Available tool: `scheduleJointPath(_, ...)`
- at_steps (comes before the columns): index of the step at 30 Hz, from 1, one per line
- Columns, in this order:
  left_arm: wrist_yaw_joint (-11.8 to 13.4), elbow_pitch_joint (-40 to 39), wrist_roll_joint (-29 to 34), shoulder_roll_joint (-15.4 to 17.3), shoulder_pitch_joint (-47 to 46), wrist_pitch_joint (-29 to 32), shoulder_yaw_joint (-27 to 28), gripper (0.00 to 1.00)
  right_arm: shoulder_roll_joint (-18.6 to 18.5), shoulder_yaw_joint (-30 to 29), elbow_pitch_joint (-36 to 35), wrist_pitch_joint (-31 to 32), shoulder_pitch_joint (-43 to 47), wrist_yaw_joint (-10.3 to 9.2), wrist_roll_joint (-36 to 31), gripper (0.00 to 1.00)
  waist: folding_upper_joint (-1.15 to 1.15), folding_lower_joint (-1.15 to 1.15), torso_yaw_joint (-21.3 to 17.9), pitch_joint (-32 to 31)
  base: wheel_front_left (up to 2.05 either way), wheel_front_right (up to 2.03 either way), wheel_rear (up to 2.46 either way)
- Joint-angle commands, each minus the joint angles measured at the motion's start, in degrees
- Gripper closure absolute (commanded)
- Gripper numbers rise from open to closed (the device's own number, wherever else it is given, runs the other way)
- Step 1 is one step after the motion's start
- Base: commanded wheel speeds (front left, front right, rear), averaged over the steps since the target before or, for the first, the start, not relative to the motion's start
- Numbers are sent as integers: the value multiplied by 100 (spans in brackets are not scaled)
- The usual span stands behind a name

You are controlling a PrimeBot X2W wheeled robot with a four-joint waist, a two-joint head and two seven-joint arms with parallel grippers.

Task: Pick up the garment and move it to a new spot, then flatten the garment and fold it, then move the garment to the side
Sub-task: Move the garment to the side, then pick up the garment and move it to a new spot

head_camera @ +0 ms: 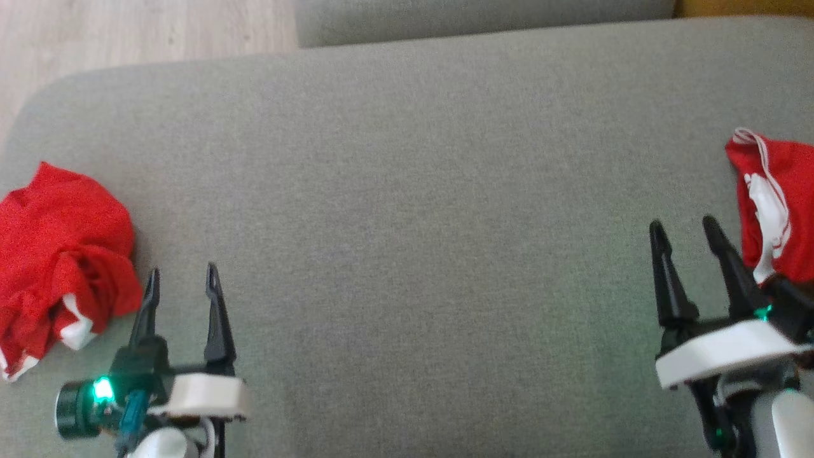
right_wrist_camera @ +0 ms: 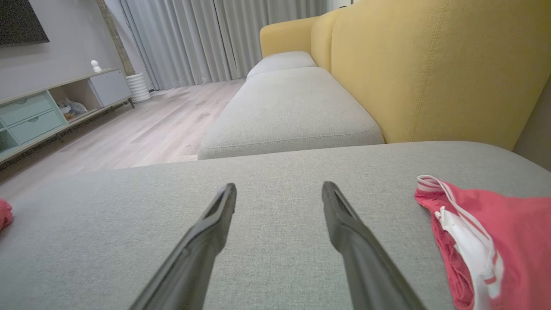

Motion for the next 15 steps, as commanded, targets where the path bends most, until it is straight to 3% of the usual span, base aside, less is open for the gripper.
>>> scheduleJointPath(1,-19,-164,-33,184,-115,-67,248,0,-18,98,-258,23,-65,-4,-41,0,0,1,56,-122,0,0,0)
scheduleJointPath(15,-143,-274,-239,371,508,57,155,0,215,85,-761,290,686,-4,-170,0,0,1,7,-590,0,0,0)
